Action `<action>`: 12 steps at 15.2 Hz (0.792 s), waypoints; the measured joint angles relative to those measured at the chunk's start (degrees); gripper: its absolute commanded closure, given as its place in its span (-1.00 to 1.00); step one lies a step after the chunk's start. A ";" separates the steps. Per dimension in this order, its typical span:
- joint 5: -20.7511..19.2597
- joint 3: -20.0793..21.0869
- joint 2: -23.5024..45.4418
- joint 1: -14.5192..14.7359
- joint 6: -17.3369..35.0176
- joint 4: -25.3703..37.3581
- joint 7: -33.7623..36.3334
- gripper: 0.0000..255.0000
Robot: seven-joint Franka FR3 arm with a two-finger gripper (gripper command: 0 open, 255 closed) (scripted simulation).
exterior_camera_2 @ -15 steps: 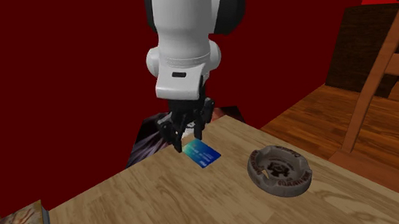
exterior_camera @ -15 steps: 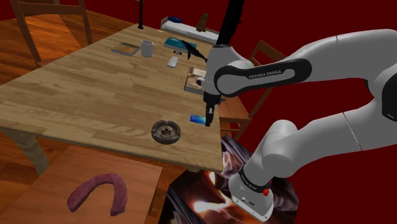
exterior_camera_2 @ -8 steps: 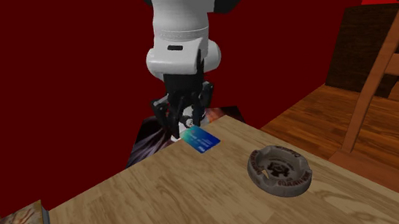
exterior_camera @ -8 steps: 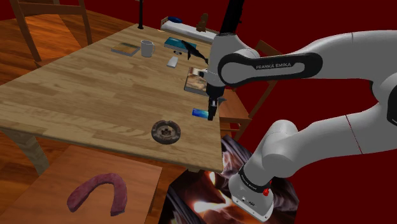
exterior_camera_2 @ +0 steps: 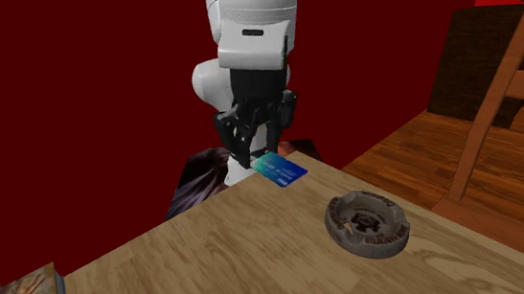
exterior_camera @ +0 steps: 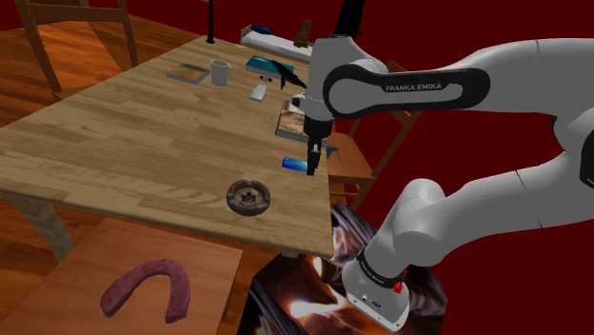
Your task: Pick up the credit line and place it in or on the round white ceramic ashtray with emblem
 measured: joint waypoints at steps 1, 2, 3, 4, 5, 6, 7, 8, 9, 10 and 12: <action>0.99 1.10 1.20 0.87 0.03 1.10 1.30 1.00; 1.83 2.05 2.39 1.59 0.16 2.11 2.46 1.00; 2.70 3.07 3.68 2.34 0.06 3.42 3.69 1.00; 3.34 3.86 4.67 2.91 0.61 3.83 4.71 1.00; 4.12 4.88 5.88 3.62 0.69 4.91 5.95 1.00; 4.83 5.84 7.86 4.26 1.22 6.35 7.17 1.00; 5.33 6.54 9.02 4.73 1.01 7.70 8.06 1.00; 6.09 7.70 10.17 5.48 0.79 9.07 9.52 1.00; 6.60 8.62 11.83 6.02 0.76 10.78 10.73 1.00; 7.05 9.34 12.87 6.46 1.37 11.20 11.68 1.00; 7.31 9.87 14.42 6.74 2.81 11.28 12.38 1.00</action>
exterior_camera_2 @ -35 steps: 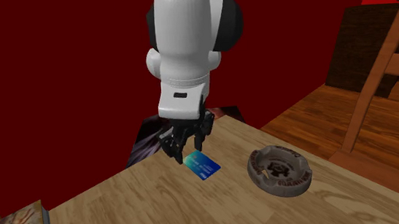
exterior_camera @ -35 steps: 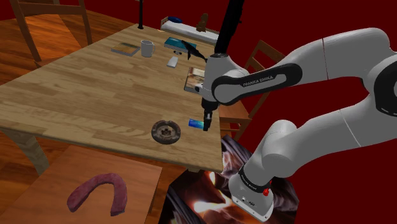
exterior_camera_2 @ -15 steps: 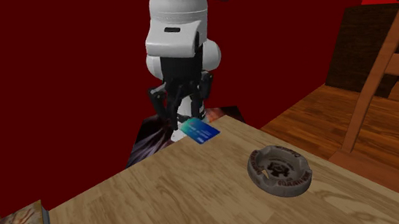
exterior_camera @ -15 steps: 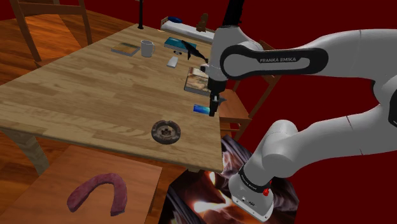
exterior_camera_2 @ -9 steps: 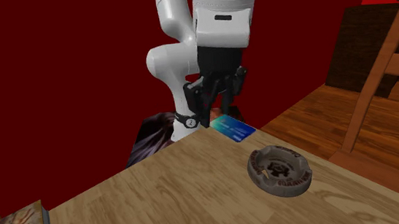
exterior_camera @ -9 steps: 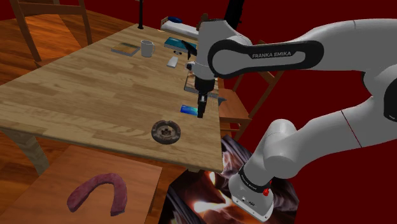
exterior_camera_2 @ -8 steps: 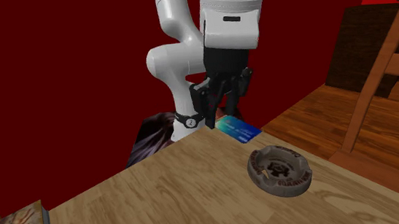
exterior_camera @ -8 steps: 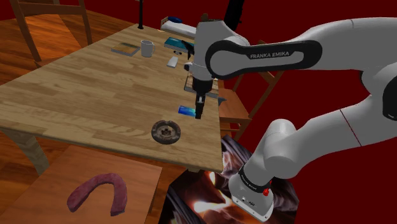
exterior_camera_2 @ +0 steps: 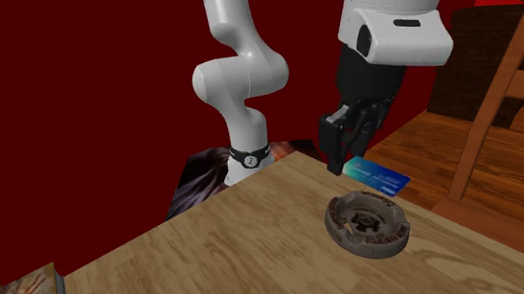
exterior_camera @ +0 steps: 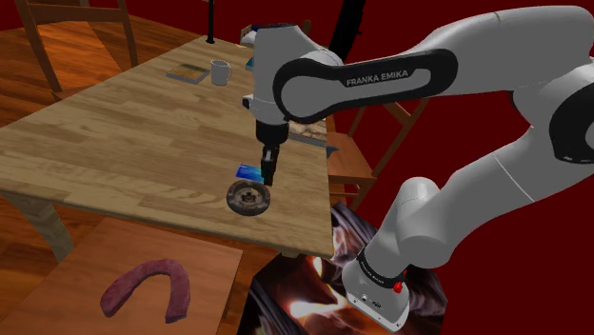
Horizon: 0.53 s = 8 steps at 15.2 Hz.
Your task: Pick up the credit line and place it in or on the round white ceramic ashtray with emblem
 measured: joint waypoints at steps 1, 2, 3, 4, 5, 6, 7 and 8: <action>0.05 0.10 0.39 0.05 0.75 -0.36 0.13 1.00; 0.03 0.11 0.68 0.03 1.51 -0.83 0.13 1.00; 0.01 0.12 1.06 0.01 2.49 -1.44 0.11 1.00; 0.00 0.13 1.43 -0.01 3.25 -1.83 0.11 1.00; 0.04 0.19 1.51 0.04 4.00 -2.49 0.17 1.00; -0.01 0.16 1.93 -0.02 4.87 -2.95 0.10 1.00; 0.00 0.21 2.24 0.00 5.68 -3.45 0.15 1.00; 0.03 0.30 2.70 0.04 6.59 -3.89 0.25 1.00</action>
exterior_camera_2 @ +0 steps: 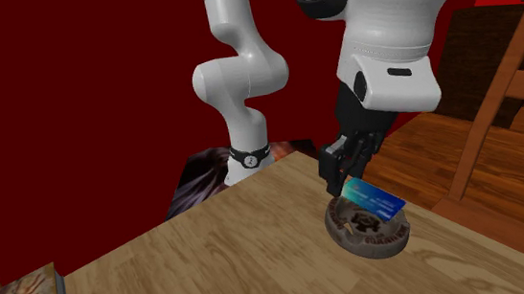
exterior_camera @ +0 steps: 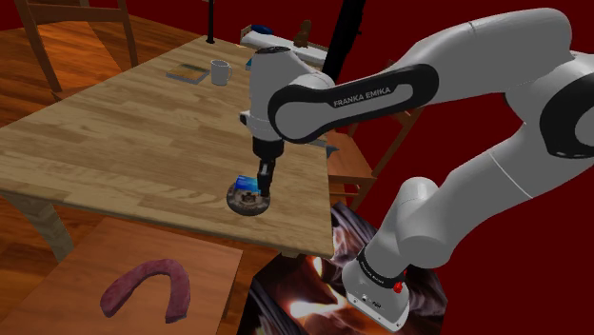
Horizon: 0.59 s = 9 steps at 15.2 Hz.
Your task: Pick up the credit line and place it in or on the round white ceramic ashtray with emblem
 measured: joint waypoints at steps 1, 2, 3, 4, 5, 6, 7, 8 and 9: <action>-0.01 0.02 0.30 0.00 0.95 -0.66 0.00 1.00; -0.06 0.00 0.76 -0.05 1.84 -1.08 -0.05 1.00; -0.07 0.04 1.27 -0.05 2.63 -1.36 0.00 1.00; -0.04 0.12 1.56 -0.01 3.53 -1.98 0.09 1.00; -0.04 0.17 1.97 0.00 4.23 -2.28 0.15 1.00; -0.05 0.18 2.16 -0.01 4.56 -2.40 0.15 1.00; -0.07 0.17 2.27 -0.02 4.81 -2.53 0.13 1.00; -0.07 0.17 2.30 -0.02 4.88 -2.57 0.13 1.00; -0.07 0.17 2.33 -0.02 4.95 -2.60 0.14 1.00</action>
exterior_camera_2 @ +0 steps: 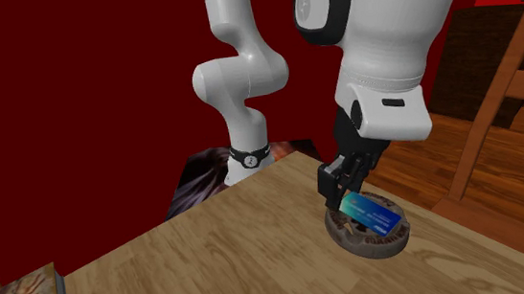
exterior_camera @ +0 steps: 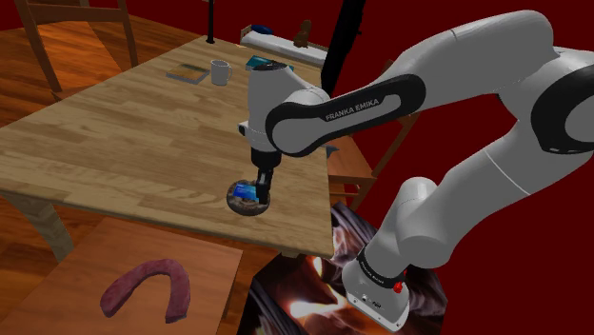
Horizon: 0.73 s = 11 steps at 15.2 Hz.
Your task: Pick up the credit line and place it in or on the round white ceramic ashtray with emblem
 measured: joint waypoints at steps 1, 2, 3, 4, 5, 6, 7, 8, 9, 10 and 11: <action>0.00 0.00 0.01 0.00 0.03 -0.01 0.00 1.00; 0.00 0.00 0.01 0.00 0.05 -0.01 0.00 1.00; -0.01 0.00 0.02 0.00 0.06 -0.01 0.00 1.00; -0.01 0.00 0.02 0.00 0.07 -0.01 0.00 -1.00; -0.01 0.00 0.03 0.00 0.07 -0.02 0.00 -1.00; 0.00 0.00 0.04 0.00 0.08 -0.03 0.00 -1.00; 0.00 0.00 0.04 0.00 0.08 -0.03 0.00 -1.00; 0.00 0.00 0.04 0.00 0.08 -0.03 0.00 -1.00; 0.00 0.00 0.04 0.00 0.08 -0.03 0.00 -1.00; 0.00 0.00 0.04 0.00 0.08 -0.03 0.00 -1.00; -0.05 -0.08 -0.14 -0.05 -0.70 0.58 -0.09 -1.00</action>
